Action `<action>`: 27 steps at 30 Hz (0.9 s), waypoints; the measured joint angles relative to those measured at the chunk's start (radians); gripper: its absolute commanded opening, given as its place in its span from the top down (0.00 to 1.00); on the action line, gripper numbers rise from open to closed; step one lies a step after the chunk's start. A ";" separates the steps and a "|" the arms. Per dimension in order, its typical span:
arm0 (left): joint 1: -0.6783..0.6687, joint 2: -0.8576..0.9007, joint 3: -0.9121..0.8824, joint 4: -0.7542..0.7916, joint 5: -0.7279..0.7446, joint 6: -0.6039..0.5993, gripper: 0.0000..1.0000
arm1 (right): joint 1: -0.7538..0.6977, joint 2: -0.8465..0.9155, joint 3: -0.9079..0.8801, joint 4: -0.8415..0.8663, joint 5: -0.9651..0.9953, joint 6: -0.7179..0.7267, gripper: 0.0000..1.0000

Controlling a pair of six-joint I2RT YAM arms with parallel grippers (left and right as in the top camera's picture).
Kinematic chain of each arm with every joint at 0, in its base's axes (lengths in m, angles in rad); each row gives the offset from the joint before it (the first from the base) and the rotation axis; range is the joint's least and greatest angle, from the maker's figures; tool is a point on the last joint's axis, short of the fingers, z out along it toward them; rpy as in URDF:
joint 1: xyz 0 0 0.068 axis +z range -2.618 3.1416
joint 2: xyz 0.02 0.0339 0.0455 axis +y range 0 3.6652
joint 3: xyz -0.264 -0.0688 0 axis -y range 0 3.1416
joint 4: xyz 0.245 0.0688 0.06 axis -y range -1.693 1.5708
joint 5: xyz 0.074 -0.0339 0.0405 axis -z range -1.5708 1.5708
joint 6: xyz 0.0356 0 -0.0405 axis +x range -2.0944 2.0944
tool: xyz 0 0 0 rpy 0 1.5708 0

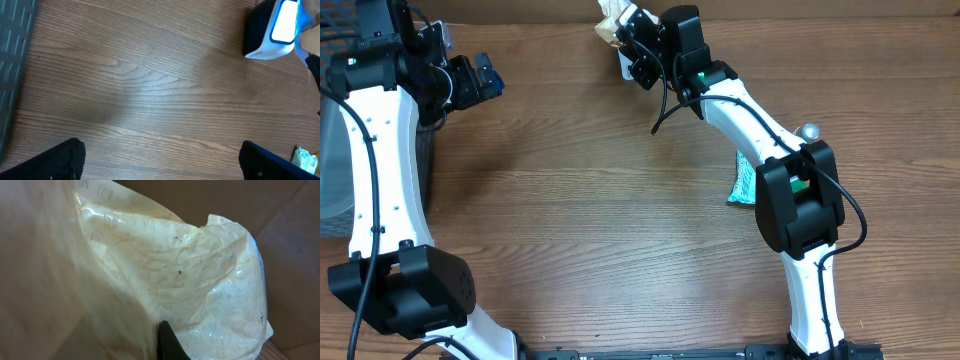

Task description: Scan the item barcode

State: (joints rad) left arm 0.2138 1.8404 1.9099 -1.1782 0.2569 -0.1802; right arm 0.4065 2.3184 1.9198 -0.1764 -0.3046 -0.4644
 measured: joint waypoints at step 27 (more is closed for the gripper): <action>0.000 0.000 0.000 0.000 0.000 0.000 0.00 | -0.140 -0.371 0.032 -0.491 -0.372 0.495 0.96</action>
State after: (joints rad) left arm 0.2138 1.8404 1.9099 -1.1782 0.2569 -0.1802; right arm 0.2668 1.9472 1.9518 -0.6678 -0.6762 0.0307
